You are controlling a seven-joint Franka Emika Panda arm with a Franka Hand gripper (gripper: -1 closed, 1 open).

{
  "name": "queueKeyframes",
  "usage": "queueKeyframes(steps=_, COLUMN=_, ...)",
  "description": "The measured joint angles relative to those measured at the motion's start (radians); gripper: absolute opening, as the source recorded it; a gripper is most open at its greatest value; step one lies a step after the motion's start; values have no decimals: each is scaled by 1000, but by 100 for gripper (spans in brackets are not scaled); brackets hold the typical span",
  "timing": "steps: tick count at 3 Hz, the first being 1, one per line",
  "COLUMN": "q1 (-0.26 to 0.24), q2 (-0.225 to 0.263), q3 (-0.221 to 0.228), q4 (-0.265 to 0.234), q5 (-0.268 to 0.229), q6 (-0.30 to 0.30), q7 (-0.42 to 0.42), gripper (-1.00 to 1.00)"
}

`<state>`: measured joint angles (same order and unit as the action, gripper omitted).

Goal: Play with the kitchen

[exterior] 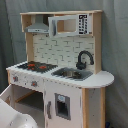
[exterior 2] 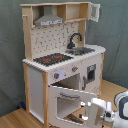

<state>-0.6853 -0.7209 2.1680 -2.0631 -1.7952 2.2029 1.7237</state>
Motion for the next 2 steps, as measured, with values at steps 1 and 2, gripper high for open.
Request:
queueKeyframes(steps=1, q1=0, q2=-7, q3=17, q4=-8, q5=96, q6=-31, q7=0, gripper=100)
queueKeyframes(steps=2, q1=1, q2=-7, q3=30, q4=-39, q5=177, q6=-86, q7=0, gripper=100)
